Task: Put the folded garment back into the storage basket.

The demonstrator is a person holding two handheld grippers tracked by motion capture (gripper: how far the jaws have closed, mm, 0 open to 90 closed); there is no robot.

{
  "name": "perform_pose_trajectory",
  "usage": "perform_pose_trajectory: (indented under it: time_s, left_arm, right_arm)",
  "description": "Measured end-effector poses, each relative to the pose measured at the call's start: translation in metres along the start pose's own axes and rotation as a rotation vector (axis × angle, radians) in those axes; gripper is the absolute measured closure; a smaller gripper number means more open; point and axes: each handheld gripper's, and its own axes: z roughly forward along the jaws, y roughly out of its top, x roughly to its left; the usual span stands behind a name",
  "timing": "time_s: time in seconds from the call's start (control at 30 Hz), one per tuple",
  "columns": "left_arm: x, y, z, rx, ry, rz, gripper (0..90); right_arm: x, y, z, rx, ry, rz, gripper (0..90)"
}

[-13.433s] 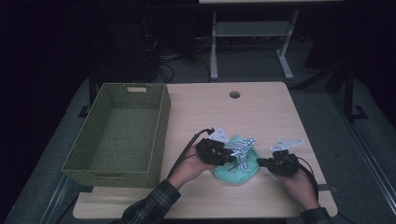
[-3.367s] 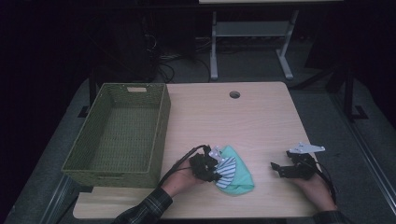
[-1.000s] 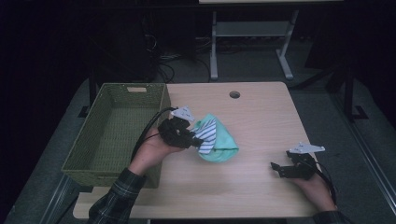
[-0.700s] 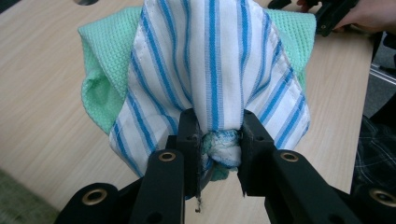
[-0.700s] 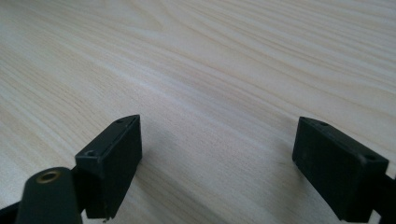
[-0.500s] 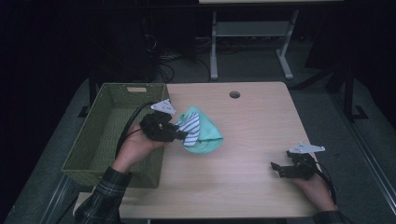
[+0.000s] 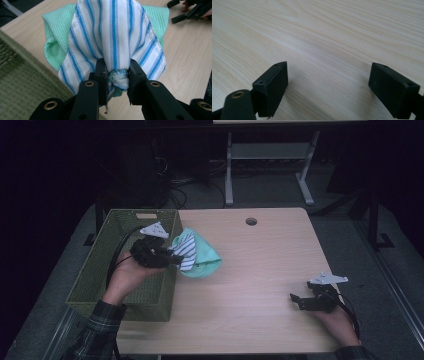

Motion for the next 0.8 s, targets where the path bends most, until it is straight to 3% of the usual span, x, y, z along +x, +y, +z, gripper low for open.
perform_pose_trajectory:
  time_s: [0.8]
  left_arm:
    - [0.04, -0.038, -0.038, -0.018, 0.142, -0.119, 72.9]
  right_arm:
    - [0.0, 0.0, 0.0, 0.0, -0.002, 0.003, 15.4]
